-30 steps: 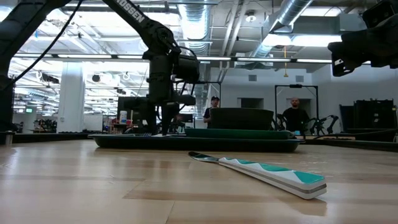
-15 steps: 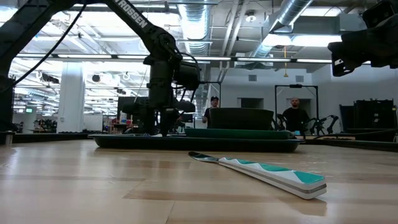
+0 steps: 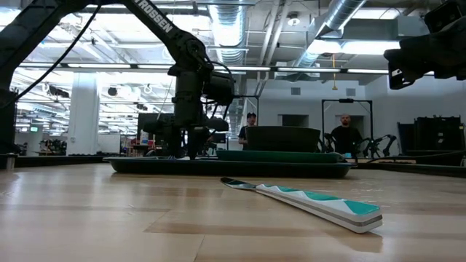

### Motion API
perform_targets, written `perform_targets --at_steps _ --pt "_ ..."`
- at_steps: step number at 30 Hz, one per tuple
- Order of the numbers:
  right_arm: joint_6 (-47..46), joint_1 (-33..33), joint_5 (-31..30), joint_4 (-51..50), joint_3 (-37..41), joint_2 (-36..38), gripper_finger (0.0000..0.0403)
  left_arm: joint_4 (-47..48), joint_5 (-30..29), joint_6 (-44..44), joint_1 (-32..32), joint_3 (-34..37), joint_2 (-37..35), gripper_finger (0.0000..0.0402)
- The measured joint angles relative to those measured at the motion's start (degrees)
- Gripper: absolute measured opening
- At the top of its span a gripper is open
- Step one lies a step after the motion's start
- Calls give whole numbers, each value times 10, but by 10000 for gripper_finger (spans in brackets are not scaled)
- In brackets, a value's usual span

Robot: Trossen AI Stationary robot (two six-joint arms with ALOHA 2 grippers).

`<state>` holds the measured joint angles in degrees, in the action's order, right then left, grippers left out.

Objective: Set up tray
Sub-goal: Adjust the blue spoon on the black napkin

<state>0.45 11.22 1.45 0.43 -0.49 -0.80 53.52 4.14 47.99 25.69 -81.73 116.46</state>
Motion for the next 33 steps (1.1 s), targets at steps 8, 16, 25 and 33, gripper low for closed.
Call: perform_targets --at_steps 8,16,25,33 --pt "0 0 0 0 0 0 118 3 0 0 0 -2 0 118" --pt "0 0 0 0 0 0 118 46 -30 -24 0 -61 1 118" --pt "0 0 0 0 0 0 118 59 -20 -12 2 -63 1 118" --pt "0 0 0 0 0 0 118 61 -17 1 2 -61 10 118"
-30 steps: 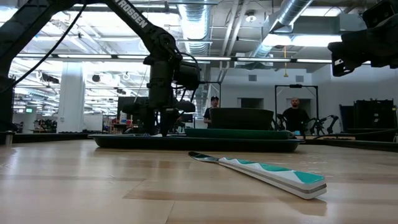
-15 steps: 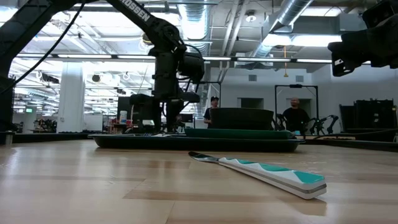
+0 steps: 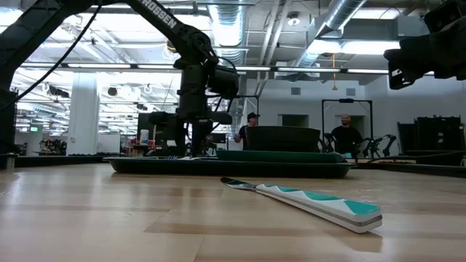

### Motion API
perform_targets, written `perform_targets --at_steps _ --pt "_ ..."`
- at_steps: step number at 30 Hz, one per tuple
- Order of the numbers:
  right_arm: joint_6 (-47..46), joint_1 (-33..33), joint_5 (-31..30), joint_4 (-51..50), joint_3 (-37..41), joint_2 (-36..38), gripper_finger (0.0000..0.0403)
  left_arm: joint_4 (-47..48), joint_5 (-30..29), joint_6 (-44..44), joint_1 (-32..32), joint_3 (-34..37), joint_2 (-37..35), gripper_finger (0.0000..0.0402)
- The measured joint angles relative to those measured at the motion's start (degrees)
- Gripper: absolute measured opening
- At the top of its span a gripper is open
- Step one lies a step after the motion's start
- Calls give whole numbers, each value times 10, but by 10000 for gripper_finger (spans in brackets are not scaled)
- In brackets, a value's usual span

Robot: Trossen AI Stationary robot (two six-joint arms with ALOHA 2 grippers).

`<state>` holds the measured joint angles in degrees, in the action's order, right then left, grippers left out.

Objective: Set up tray
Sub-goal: Adjust the blue spoon on the black napkin

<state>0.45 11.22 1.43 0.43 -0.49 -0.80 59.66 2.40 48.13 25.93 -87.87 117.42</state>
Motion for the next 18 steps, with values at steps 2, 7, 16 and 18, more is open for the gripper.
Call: perform_targets --at_steps 2,7,16,18 --pt "0 0 0 0 0 0 118 -3 -3 4 0 3 -1 118" --pt "0 0 0 0 0 0 118 -1 0 -1 0 4 -1 118" --pt "0 0 0 0 0 0 118 -7 14 9 -1 29 -1 118" --pt "0 0 0 0 0 0 118 -14 12 9 -1 29 -1 118"
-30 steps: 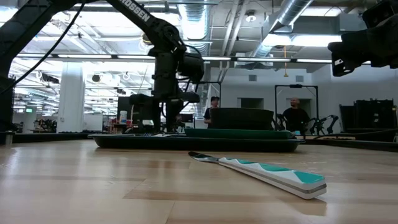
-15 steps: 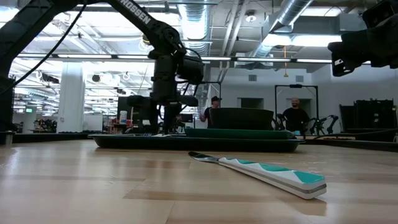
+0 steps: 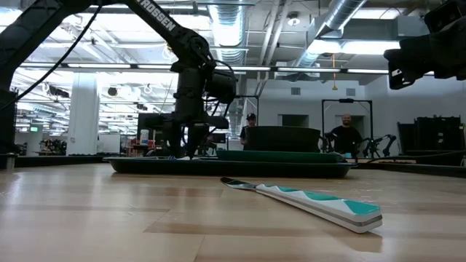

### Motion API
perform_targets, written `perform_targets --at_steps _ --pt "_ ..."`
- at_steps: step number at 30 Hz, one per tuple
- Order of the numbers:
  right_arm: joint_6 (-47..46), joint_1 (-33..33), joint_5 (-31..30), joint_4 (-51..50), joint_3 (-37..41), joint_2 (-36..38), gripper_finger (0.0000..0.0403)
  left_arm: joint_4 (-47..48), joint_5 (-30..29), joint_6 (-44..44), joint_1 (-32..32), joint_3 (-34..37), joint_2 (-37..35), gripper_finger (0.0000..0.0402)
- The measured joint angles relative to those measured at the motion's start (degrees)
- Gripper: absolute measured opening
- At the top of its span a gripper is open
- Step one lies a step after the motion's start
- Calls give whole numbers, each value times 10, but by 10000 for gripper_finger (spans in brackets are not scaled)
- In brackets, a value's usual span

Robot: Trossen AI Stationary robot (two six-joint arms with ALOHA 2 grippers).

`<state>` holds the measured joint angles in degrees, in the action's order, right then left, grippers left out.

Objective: Set up tray
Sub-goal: Adjust the blue spoon on the black napkin

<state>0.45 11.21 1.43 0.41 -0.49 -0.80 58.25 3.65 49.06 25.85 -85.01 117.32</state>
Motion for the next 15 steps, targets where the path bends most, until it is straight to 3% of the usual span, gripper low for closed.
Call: perform_targets --at_steps 11,15 --pt "0 0 0 0 0 0 118 -15 13 0 -2 0 0 118" --pt "0 0 0 0 0 0 118 -14 13 0 -2 0 0 101"
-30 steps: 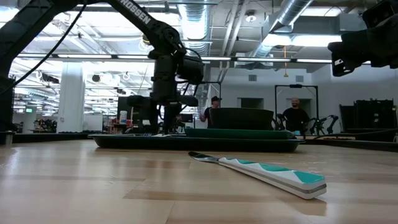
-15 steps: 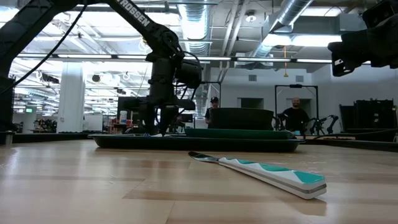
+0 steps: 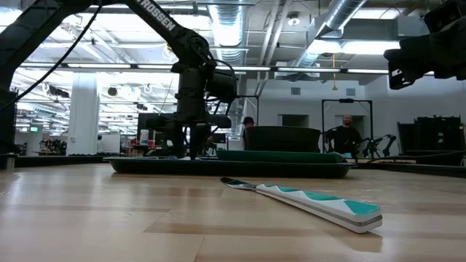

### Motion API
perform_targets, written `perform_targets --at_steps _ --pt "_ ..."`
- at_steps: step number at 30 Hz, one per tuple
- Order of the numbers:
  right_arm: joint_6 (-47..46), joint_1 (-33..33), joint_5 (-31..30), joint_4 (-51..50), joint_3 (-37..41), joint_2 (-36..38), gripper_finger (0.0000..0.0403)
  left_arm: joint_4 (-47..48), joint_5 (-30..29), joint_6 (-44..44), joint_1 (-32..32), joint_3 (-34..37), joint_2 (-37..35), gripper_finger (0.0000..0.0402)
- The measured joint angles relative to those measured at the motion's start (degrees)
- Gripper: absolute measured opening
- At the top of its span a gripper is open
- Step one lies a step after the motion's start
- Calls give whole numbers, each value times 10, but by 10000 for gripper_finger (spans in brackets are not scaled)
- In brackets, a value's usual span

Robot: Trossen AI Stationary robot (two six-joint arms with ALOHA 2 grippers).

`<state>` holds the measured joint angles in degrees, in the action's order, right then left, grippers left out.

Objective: Set up tray
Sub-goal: Adjust the blue spoon on the black napkin, then put the white patterned knife on the black napkin between the purple fork and blue spoon

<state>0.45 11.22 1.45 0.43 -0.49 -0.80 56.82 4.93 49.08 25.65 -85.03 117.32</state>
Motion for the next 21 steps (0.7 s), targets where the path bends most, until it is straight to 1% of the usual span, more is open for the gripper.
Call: perform_targets --at_steps 7,12,16,21 --pt "0 0 0 0 0 0 118 0 -7 0 0 0 -1 43" --pt "0 0 0 0 0 0 118 1 -18 0 0 -2 -2 15" --pt "0 0 0 0 0 0 118 3 -23 0 0 -2 -2 1" --pt "0 0 0 0 0 0 118 3 -13 0 0 -2 -2 6"
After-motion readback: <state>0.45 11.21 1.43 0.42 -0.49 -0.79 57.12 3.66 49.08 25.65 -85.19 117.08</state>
